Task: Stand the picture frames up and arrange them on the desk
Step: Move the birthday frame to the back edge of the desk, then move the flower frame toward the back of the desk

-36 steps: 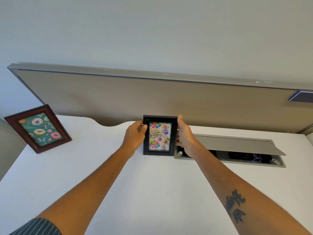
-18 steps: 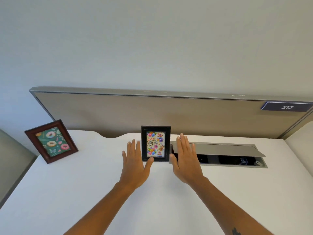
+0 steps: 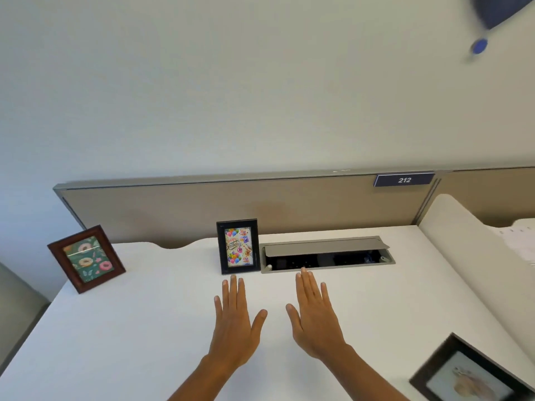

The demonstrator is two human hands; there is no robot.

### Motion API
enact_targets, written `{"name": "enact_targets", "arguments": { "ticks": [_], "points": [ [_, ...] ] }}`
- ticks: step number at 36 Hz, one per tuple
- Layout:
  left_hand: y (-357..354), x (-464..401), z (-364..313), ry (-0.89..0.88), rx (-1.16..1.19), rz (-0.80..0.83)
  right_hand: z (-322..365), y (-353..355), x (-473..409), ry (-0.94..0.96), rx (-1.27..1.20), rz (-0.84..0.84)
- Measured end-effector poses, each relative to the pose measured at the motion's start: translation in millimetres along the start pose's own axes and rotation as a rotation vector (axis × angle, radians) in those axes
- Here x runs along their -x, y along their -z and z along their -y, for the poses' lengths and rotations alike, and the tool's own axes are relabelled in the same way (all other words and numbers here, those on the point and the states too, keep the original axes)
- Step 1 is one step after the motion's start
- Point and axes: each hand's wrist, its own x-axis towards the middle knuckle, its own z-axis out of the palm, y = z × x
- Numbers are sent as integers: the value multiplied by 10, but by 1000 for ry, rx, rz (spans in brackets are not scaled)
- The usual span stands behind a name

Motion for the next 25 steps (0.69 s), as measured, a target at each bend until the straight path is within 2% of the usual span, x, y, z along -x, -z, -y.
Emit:
{"name": "enact_targets", "arguments": {
  "ticks": [11, 25],
  "points": [
    [-319, 609, -692, -113, 12, 88, -365, -34, 1114, -88, -30, -2],
    [-788, 1081, -1545, -267, 17, 234, -1017, 168, 2004, -245, -91, -67]
  ]
}}
